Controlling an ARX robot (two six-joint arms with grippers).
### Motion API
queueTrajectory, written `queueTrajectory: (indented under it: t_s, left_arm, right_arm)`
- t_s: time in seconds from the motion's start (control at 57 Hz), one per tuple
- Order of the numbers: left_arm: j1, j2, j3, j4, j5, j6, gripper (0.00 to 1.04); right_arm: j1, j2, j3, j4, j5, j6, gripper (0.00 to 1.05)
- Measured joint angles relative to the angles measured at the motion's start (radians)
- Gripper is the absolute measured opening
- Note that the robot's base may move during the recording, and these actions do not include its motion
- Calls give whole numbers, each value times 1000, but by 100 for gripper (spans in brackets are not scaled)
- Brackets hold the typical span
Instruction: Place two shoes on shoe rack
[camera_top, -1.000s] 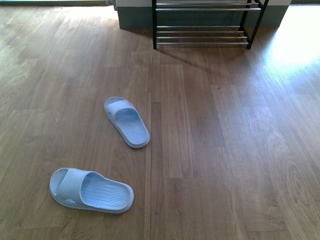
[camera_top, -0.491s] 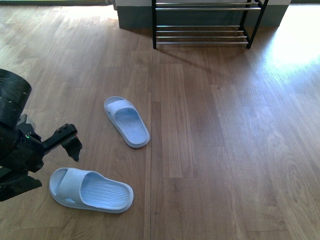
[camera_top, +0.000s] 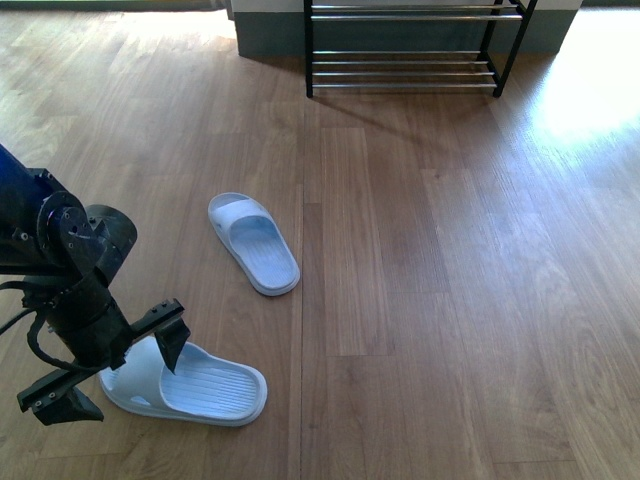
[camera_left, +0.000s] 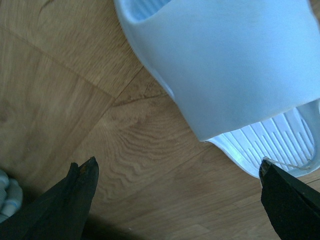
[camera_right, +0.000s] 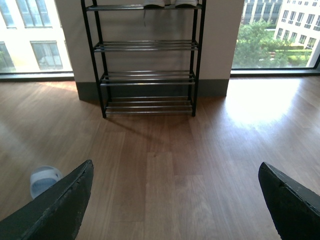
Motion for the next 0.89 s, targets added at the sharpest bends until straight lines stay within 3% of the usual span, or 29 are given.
queueTrajectory:
  t_s: [0.035,0.123,0.193,0.895]
  left_arm:
    - [0,21,29,-21,13,-92,95]
    - [0,32,52,-29,16,-92,95]
    - [0,49,84,-58,19,-238,95]
    - [0,49,85,-58,20,-234,95]
  right_arm:
    - [0,0,0,0,0,0,96]
    - [0,0,0,0,0,0,96]
    - [0,0,0,0,0,0,96]
    - [0,0,0,0,0,0,96]
